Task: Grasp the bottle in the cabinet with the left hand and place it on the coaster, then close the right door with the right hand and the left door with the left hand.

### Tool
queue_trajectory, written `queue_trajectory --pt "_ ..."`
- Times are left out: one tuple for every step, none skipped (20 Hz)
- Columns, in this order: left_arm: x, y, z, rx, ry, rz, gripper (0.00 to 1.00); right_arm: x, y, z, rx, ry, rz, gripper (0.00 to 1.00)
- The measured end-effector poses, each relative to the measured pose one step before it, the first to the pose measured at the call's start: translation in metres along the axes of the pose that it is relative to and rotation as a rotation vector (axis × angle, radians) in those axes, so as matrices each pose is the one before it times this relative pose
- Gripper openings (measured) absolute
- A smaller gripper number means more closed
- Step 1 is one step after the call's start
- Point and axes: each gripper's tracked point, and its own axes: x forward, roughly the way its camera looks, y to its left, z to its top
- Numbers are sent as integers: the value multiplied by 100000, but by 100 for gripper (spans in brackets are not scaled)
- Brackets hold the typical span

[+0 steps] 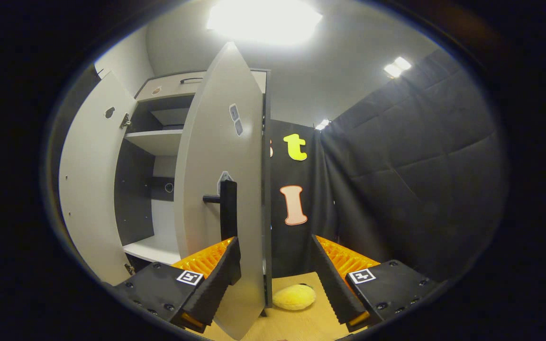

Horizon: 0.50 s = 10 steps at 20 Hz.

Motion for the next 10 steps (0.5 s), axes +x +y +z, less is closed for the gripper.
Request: queue_trajectory --pt "145 423 39 -261 -63 397 100 82 589 20 313 -108 960 95" --pt "-100 334 30 -199 69 358 100 81 566 196 956 -498 1146 96" --pt "66 293 -25 -39 102 332 100 241 691 119 1369 -465 1228 96" --pt "-113 322 -119 176 186 528 100 213 601 106 1421 -495 1164 96" --pt "-10 302 -37 106 163 484 100 401 632 137 916 -504 1002 96" --pt "-85 272 -33 -11 123 438 100 370 628 -30 162 -144 957 92" --pt "-218 351 23 28 351 576 100 347 551 -55 -122 76 1085 96" --pt "44 398 -293 501 949 1139 100 314 603 -62 -302 197 1157 96" --pt "61 485 -85 782 561 1450 100 276 639 -73 -248 88 1453 92" --pt "-91 427 -135 536 537 1410 100 238 507 -95 -170 111 1054 95"
